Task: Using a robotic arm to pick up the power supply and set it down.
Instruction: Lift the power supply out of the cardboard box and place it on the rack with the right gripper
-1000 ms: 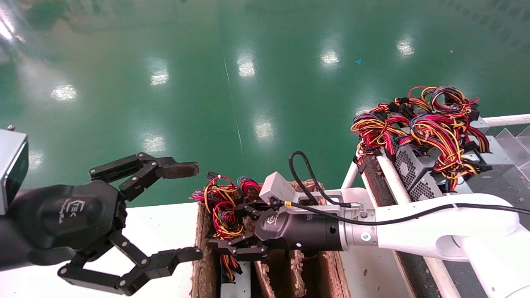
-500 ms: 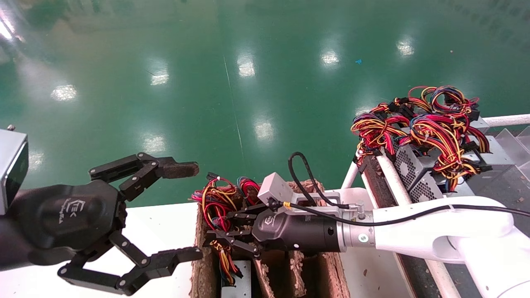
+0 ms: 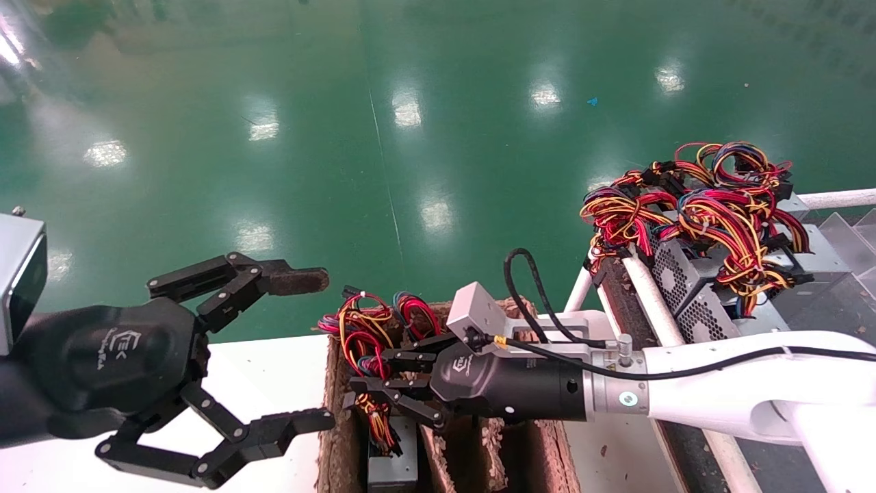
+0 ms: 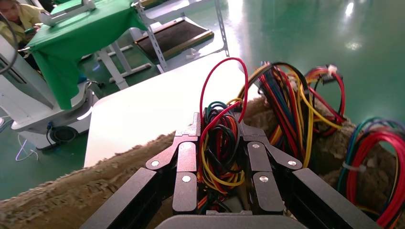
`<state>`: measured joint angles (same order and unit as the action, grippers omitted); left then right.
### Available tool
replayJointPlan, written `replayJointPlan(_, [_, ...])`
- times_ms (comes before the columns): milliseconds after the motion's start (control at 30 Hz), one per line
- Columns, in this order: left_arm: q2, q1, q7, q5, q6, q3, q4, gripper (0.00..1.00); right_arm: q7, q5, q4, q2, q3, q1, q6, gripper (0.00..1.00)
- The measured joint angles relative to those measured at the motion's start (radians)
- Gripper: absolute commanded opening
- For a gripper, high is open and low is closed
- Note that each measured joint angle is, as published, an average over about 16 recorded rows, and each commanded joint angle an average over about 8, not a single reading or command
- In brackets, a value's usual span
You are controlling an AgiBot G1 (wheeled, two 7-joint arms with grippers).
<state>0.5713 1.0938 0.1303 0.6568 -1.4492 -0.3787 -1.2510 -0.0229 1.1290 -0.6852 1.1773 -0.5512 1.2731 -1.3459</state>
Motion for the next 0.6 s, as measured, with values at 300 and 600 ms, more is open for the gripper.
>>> replayJointPlan(300, [0.0, 0.0, 0.0, 0.0, 0.0, 0.0, 0.0, 1.0, -0.042, -0.056, -0.165, -0.069, 0.046, -0.044, 0.02, 0.0])
replayJointPlan(600, [0.0, 0.0, 0.0, 0.0, 0.0, 0.0, 0.0, 1.0, -0.09, -0.112, -0.337, -0.142, 0.098, -0.091, 0.062, 0.0])
